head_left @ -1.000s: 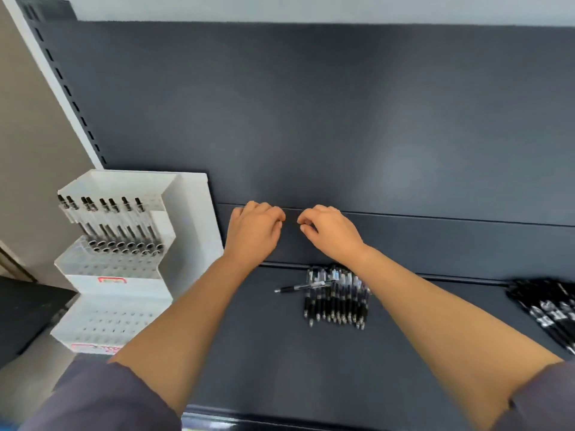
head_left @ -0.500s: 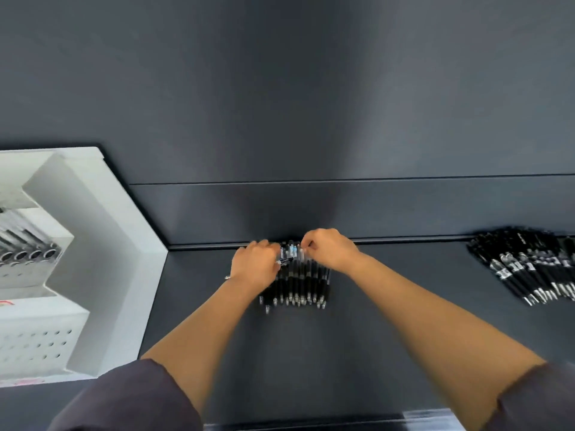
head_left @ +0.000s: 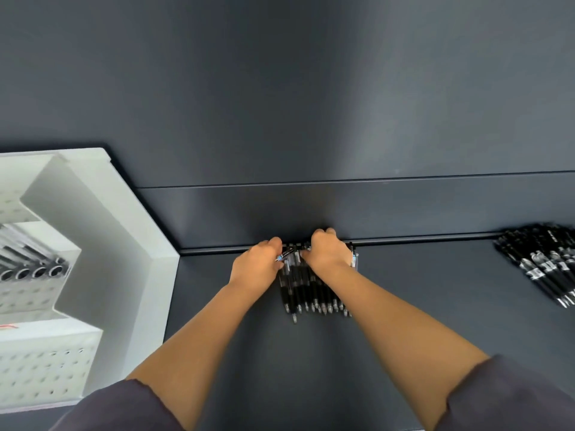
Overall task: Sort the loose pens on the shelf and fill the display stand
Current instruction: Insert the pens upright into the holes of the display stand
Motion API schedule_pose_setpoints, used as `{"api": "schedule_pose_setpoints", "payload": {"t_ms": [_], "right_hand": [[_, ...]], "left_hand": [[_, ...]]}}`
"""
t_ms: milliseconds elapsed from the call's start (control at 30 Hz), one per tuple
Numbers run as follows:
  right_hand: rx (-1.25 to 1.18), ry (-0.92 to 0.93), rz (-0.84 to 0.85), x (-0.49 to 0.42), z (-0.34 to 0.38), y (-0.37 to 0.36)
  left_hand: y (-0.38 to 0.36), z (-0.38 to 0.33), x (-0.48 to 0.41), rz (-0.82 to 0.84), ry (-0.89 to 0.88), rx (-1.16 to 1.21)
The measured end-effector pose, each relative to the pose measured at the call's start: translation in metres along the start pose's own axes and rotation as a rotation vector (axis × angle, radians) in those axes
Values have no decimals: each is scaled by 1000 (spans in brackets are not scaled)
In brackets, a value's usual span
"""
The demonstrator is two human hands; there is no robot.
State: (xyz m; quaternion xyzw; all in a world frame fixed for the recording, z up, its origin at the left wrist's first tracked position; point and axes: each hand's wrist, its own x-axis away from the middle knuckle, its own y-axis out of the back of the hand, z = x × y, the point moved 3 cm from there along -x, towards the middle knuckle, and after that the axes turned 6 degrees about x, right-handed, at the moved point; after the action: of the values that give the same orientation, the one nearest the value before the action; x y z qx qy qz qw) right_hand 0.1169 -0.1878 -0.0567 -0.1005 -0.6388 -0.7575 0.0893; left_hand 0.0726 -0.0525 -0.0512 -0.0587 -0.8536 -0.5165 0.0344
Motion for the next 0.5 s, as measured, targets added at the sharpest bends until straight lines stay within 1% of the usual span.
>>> {"api": "schedule_pose_setpoints", "payload": {"t_ms": [67,100,200,267,367,500], "right_hand": [[-49,-20,-6,-1,2,4],[-110,-25,-2,-2,3,6],[-384,-16,22,-1,1,15],[-502,32,-11,1,-1,25],[-585,130,-79,12,-5,44],[-607,246,-143,33,-5,66]], "left_hand": [[2,4,0,-2,-3,37],[3,5,-1,-8,-2,63],[12,2,-3,-49,-7,180],[21,-5,-5,-87,-25,229],[36,-18,-4,-130,-52,260],[57,-30,7,-211,-67,334]]}}
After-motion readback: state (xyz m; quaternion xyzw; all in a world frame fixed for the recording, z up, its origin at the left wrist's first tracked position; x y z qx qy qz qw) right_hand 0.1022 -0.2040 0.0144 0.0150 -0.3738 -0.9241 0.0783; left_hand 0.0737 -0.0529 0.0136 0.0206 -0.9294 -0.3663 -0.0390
